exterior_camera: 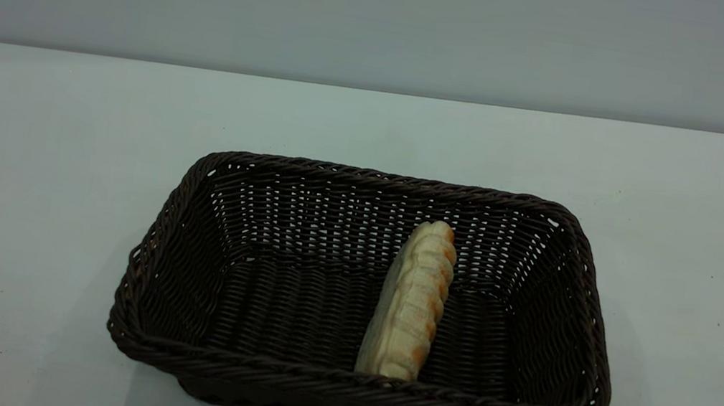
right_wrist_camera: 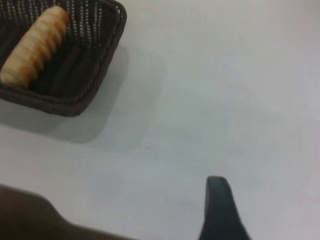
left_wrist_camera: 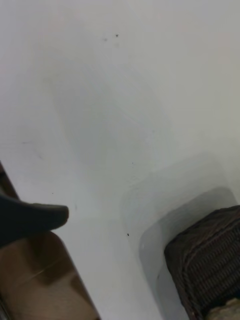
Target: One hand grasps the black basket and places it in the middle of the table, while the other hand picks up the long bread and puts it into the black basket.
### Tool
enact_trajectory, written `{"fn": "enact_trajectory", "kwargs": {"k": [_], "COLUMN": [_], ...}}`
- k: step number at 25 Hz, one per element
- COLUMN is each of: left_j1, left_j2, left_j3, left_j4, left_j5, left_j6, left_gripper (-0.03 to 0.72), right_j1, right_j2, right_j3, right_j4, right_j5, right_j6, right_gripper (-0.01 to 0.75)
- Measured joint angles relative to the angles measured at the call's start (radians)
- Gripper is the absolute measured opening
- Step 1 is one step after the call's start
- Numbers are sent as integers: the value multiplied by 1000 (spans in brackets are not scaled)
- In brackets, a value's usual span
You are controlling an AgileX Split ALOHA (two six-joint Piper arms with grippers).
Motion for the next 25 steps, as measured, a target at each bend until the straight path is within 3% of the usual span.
{"fn": "enact_trajectory", "kwargs": {"k": [25], "left_j1": [0], "left_j2": [0], "left_j3": [0], "left_j4": [-91], "left_j5": [0], "left_j6": [53], "left_gripper": [539], "right_j1": [0], "right_j2": [0], "right_j3": [0], "right_j4": [0], "right_j5": [-7], "right_j6": [18], "right_gripper": [496]}}
